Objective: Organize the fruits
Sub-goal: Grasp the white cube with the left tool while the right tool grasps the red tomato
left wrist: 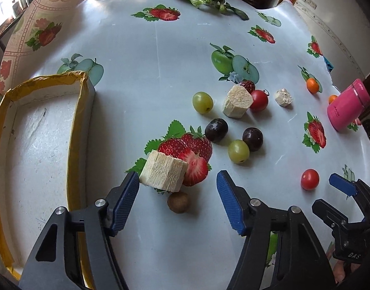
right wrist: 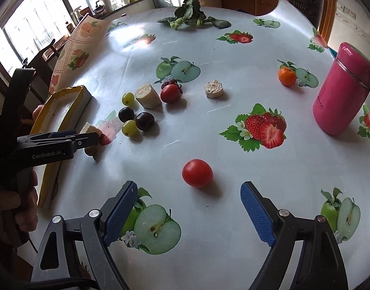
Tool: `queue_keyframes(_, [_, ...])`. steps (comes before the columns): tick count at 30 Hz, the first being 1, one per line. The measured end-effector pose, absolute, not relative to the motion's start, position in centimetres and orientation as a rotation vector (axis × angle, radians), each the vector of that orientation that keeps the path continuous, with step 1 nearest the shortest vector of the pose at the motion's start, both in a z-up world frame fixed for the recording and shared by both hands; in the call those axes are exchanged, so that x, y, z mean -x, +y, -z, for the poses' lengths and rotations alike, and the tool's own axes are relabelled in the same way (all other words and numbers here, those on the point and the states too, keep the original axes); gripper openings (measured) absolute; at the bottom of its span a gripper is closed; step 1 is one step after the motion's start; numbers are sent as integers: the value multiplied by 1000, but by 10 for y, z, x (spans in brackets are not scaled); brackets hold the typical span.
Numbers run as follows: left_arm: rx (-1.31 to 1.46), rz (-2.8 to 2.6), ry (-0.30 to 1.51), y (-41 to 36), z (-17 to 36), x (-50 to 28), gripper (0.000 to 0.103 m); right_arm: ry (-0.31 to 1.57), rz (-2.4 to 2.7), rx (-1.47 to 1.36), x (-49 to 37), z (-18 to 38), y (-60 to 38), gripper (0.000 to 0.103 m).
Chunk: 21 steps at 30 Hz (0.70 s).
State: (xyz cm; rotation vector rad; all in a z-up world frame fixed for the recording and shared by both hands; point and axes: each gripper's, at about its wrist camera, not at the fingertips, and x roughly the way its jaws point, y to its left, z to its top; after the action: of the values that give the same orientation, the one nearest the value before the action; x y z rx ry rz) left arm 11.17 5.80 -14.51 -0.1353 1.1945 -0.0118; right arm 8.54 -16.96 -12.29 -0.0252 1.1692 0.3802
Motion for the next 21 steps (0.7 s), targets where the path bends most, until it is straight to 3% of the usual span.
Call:
queue_keyframes(2, [152,16,1211,62,151,-114,49,1181,-375,24,-90,130,-169,80])
queue_keyframes(5, [156,23,1246,65,163,-116,39,1195,-372,22,-97,139,-167,76])
queue_keyframes(11, [153,22,1227,64,162,-119,39,1194,-354,73,-104,152,-160,73])
queue_keyframes(13, [165,26,1225,65,163,-125,39,1188,-350,87,-106,152,-157,68])
queue_keyframes(16, [142,24,1226,62,163,-127,39,1180,-345,90,-106,152,-157,50])
queue_keyframes(17, [129,21,1225,60,163,-127,38,1180,-345,86,-106,151,-158,36])
queue_keyframes(21, [152,42,1224,56,161,-124,38,1185,-368,45,-102,147,-164,33])
